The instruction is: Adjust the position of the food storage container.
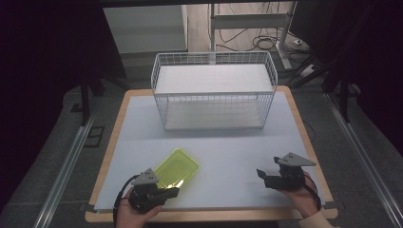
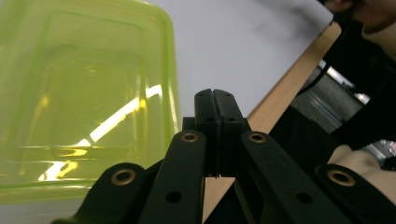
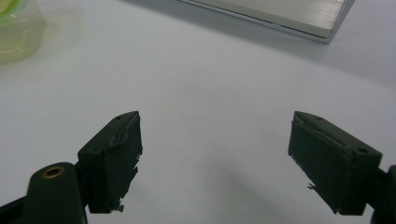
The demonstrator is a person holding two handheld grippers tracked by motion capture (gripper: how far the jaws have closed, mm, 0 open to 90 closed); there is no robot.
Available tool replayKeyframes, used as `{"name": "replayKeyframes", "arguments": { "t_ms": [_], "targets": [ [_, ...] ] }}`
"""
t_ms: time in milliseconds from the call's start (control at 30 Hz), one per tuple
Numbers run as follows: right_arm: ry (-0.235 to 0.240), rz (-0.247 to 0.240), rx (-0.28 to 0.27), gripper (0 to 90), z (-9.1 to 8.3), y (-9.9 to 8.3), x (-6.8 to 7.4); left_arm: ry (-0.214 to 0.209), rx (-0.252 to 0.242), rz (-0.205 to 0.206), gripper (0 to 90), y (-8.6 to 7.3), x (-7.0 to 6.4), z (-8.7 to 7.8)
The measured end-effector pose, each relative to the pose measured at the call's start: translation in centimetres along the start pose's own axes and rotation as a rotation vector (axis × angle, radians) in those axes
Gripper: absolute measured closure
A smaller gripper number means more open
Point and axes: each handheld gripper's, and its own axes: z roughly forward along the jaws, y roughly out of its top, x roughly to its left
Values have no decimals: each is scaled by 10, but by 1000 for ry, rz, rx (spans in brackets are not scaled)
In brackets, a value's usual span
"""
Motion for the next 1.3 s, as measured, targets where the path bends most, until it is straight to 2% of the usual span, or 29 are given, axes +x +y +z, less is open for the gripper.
{"name": "replayKeyframes", "arguments": {
  "t_ms": [133,200,467,533,600,1000,1300],
  "targets": [
    [0,0,5,177,1,-1,0,-4,40,19,900,-3,-8,8],
    [-1,1,5,177,1,-1,0,15,58,35,900,-4,-10,11],
    [-4,-4,9,178,1,-1,0,65,91,35,900,-8,-8,12],
    [-5,-4,9,178,1,-1,0,96,108,47,900,-10,-7,12],
    [-6,-5,8,178,1,-1,0,102,114,48,900,-11,-6,12],
    [-8,-7,7,178,0,-1,-1,135,119,27,900,-14,3,6],
    [-10,-11,8,178,0,-1,0,174,95,-32,900,-21,23,-11]
  ]
}}
